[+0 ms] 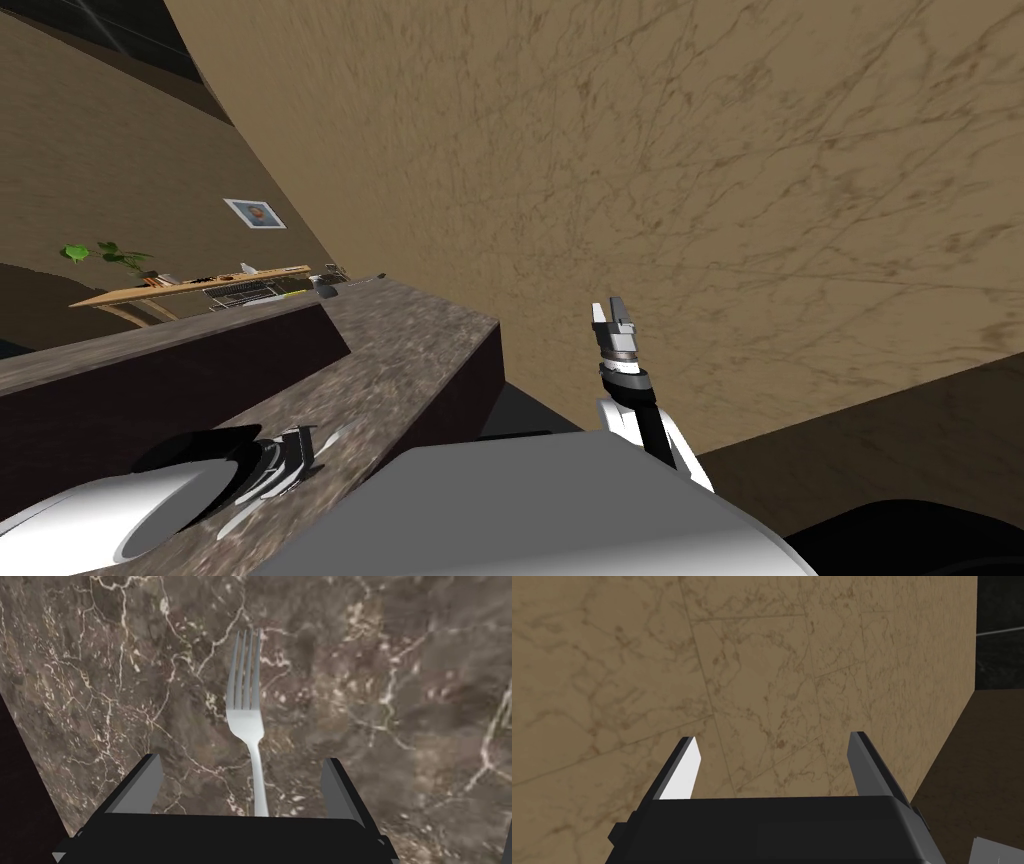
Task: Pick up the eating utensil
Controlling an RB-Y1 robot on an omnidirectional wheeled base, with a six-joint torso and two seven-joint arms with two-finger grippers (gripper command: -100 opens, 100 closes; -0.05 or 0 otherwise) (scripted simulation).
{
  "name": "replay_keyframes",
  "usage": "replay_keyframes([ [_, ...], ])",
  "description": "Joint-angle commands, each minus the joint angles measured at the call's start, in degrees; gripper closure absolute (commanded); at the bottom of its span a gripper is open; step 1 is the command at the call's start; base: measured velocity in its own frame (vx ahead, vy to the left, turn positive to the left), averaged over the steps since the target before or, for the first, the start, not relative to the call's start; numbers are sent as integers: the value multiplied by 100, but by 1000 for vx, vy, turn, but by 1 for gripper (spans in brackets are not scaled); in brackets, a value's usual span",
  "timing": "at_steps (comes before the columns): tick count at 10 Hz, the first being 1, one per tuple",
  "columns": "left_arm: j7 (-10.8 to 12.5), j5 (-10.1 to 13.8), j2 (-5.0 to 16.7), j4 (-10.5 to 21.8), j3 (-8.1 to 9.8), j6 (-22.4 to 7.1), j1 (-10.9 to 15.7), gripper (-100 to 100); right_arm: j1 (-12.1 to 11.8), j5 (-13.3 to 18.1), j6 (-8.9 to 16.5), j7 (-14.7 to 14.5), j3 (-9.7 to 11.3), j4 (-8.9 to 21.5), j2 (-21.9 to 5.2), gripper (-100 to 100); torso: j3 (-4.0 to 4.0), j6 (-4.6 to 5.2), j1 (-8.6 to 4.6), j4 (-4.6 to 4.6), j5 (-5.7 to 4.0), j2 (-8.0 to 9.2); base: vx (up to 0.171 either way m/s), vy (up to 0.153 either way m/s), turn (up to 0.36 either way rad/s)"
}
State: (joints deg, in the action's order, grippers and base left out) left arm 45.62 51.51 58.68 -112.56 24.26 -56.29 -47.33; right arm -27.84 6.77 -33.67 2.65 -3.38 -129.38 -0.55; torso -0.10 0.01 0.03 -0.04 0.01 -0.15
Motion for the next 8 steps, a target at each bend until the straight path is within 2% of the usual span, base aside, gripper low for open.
replay_keyframes([
  [1, 42, 59, 59, 52, -16, -176, 12, -100, 0, 0, 0, 0, 0, 0, 0, 0, 0, 0, 0, 0, 0, 0, 37, 3, 11],
  [2, 118, 177, 177, 119, -22, -402, 22, -100, 0, 0, 0, 0, 0, 0, 0, 0, 1, 0, 1, 0, 0, 2, 39, 5, 15],
  [3, 118, 177, 177, 119, -22, -422, 22, -100, 0, 0, 0, 0, 0, 0, 0, 0, 1, 0, 2, 0, 1, 2, 32, 4, 8],
  [5, 245, 379, 380, 239, -42, -802, 45, -100, 0, 0, 0, 0, 0, 0, 0, 0, 2, 0, 2, 1, 0, 4, 43, 5, 21],
  [6, 245, 379, 380, 239, -42, -849, 45, -100, 0, 0, 0, 0, 0, 0, 0, 0, -1, 0, 1, 0, 1, -2, 41, 6, 7],
  [8, 338, 531, 536, 334, -66, -1176, 71, -100, 0, 0, 0, 0, 0, 0, 0, 0, 2, 0, 3, 1, 1, 4, 34, 8, 15],
])
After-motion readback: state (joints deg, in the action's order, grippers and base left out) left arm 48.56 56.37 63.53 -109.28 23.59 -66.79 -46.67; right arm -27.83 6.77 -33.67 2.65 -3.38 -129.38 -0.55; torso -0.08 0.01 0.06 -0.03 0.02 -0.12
